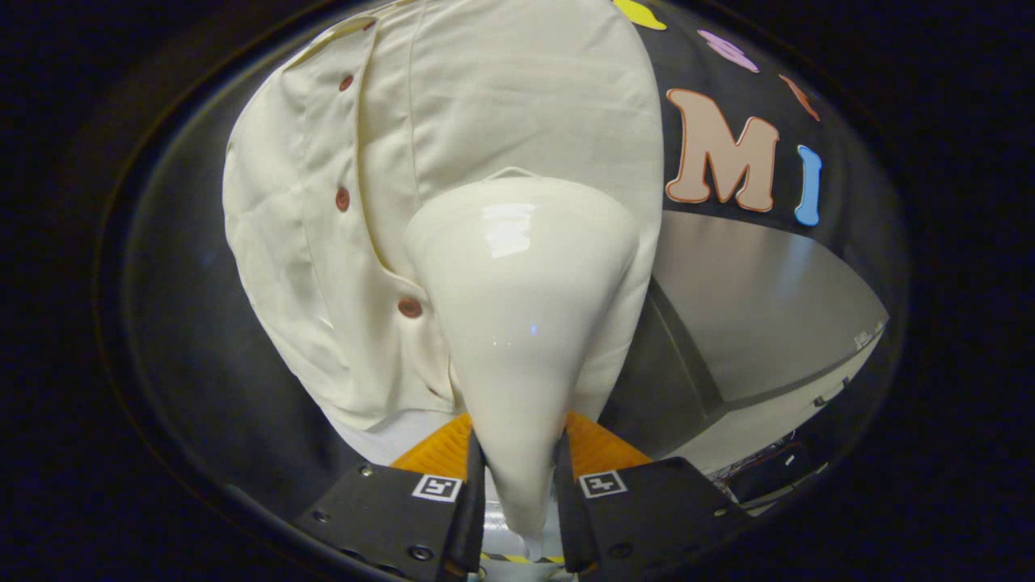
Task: Iron the clothes twice with a garment steamer, once on the left side and once on the right side.
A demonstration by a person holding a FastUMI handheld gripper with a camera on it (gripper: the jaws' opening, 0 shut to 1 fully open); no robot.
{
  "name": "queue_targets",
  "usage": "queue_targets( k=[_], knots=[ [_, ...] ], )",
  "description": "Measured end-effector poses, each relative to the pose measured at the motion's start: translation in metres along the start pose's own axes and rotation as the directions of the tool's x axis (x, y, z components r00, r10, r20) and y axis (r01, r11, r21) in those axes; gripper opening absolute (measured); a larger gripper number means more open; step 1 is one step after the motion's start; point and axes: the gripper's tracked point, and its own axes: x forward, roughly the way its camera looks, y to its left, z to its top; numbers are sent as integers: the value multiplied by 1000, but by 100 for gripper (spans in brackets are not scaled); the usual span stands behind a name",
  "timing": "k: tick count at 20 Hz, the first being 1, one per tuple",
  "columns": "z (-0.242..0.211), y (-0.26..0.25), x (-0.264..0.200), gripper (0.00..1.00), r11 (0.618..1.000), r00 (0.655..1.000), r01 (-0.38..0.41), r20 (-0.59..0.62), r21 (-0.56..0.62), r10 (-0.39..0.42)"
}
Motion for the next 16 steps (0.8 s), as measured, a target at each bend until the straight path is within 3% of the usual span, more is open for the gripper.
queue_targets(
  k=[9,16],
  knots=[
    [-26,-7,28,39,1000,1000,2,8,-25,-2],
    [-62,-8,45,39,999,997,11,-70,-37,-13]
  ],
)
